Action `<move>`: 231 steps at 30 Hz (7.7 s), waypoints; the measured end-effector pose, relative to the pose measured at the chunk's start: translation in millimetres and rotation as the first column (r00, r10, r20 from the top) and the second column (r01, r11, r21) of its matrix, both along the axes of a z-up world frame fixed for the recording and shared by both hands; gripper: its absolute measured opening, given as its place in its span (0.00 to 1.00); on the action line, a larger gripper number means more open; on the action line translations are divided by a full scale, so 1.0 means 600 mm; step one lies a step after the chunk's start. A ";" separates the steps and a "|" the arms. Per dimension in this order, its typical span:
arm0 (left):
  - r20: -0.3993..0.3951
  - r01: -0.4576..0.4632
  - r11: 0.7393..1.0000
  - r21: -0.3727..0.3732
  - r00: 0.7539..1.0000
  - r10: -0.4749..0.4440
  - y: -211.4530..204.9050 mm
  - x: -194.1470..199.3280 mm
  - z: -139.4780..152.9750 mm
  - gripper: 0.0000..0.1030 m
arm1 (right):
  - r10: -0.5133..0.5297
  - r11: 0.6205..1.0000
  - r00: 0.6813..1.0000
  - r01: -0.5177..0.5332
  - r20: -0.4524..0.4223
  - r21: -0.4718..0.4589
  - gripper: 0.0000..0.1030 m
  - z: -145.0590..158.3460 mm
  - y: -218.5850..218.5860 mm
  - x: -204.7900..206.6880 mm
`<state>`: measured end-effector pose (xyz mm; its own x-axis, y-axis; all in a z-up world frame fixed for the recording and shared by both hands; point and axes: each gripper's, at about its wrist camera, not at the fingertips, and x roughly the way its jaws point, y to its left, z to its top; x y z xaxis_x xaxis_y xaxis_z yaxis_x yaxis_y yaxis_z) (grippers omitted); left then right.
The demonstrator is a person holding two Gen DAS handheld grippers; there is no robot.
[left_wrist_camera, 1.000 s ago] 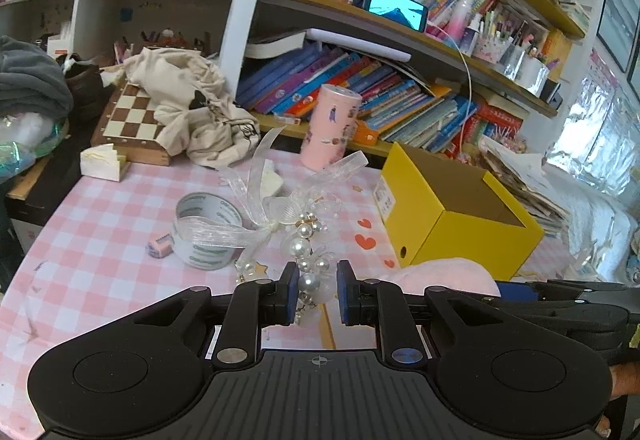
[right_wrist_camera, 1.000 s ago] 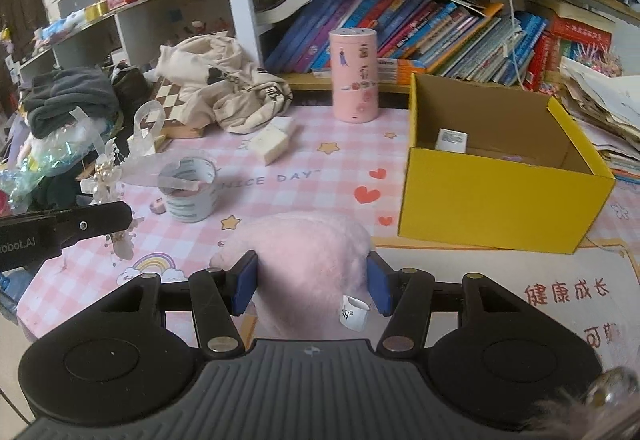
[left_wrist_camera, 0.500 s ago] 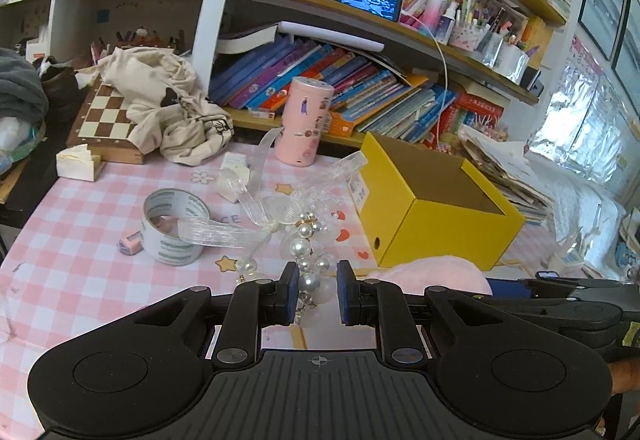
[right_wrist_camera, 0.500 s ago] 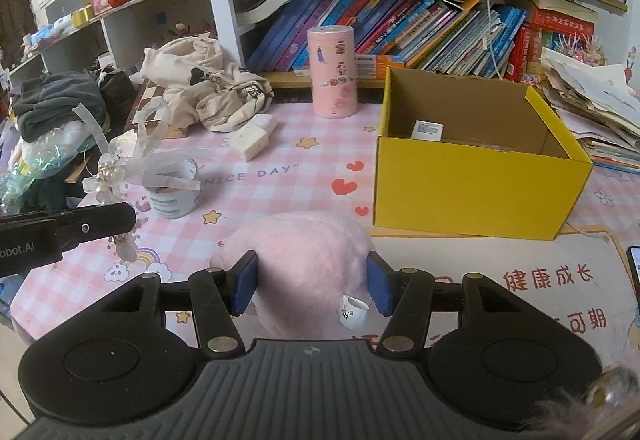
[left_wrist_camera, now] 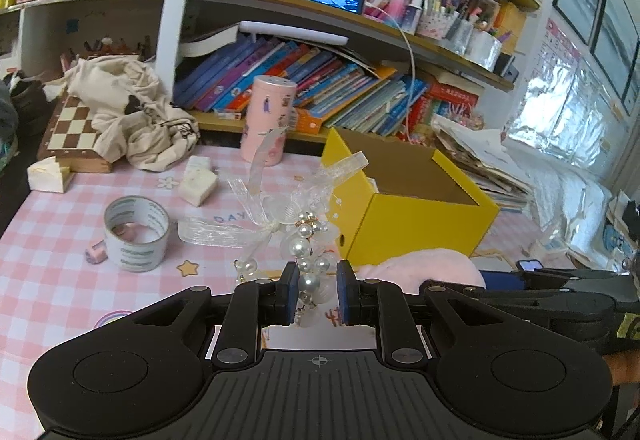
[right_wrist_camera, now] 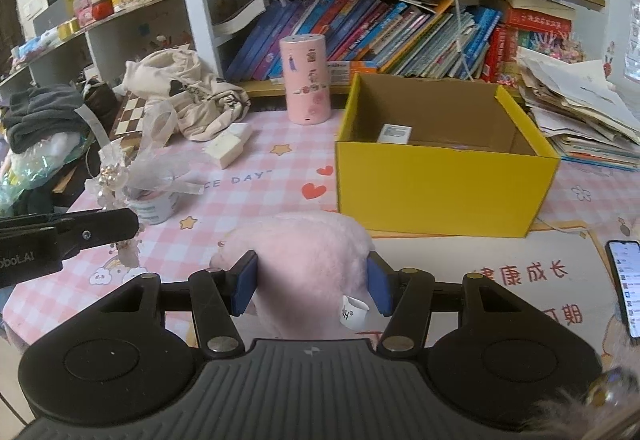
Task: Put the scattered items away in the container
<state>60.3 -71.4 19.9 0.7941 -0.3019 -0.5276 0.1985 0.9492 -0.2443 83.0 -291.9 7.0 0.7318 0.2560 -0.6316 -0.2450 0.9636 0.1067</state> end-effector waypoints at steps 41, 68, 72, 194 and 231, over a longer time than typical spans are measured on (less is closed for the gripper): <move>-0.033 0.166 0.986 -0.002 0.986 -0.166 -0.112 0.059 -0.014 0.18 | -0.120 0.992 0.992 0.119 -0.026 -0.030 0.52 -0.007 -0.100 0.022; 0.050 0.246 0.969 0.025 0.968 -0.247 -0.210 0.113 0.007 0.18 | -0.166 0.986 0.984 0.167 0.060 -0.016 0.52 0.022 -0.183 0.056; 0.078 0.221 0.975 0.028 0.972 -0.222 -0.223 0.128 0.018 0.18 | -0.134 0.990 0.984 0.138 0.117 -0.023 0.52 0.037 -0.194 0.074; 0.007 -0.098 0.978 0.183 0.995 0.099 -0.236 0.124 0.003 0.91 | -0.040 0.998 0.994 0.046 0.102 -0.053 0.97 0.015 -0.204 0.147; -0.019 -0.115 0.968 0.225 0.992 0.122 -0.052 -0.020 -0.010 0.96 | -0.050 0.992 0.996 0.058 0.074 -0.108 1.00 -0.003 -0.006 -0.013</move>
<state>48.5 -102.5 14.2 0.7986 -0.0788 -0.5967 0.0770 0.9966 -0.0286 75.3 -295.3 5.1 0.7869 0.1467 -0.5994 -0.1951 0.9806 -0.0162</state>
